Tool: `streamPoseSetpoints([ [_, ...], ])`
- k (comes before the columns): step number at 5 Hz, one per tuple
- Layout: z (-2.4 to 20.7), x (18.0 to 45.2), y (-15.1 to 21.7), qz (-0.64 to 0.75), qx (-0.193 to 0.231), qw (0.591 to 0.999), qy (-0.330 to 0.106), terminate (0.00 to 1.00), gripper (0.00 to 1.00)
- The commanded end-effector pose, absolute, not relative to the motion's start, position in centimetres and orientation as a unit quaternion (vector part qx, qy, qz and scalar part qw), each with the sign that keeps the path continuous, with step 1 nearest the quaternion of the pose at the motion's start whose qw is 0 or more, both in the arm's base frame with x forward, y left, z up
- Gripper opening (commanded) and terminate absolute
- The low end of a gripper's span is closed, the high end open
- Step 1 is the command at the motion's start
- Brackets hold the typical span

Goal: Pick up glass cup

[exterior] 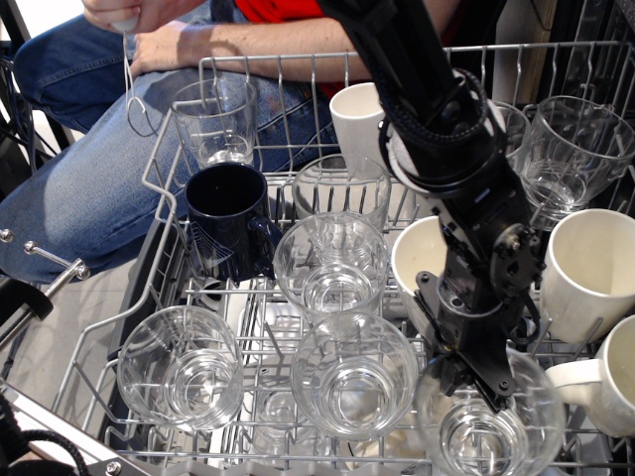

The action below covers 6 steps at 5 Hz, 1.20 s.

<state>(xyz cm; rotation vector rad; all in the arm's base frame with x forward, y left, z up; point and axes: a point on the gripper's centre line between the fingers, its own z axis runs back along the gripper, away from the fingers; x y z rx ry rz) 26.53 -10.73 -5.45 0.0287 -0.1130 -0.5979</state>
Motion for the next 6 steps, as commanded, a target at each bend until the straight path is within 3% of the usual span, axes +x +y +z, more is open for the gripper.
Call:
streamPoseSetpoints([
  [1, -2.4, 27.9, -11.7, -0.283, 0.003, 0.958, -0.052, 0.00, 0.00],
  [2, -0.6, 28.2, -11.9, -0.281, -0.007, 0.959, -0.044, 0.00, 0.00],
  [4, 5.7, 30.2, -11.7, -0.294, -0.035, 0.955, -0.019, 0.00, 0.00],
  [5, 7.4, 29.6, -11.6, -0.300, -0.038, 0.953, -0.031, 0.00, 0.00],
  [6, 8.1, 29.0, -10.7, -0.325, -0.036, 0.945, -0.026, 1.00, 0.00],
])
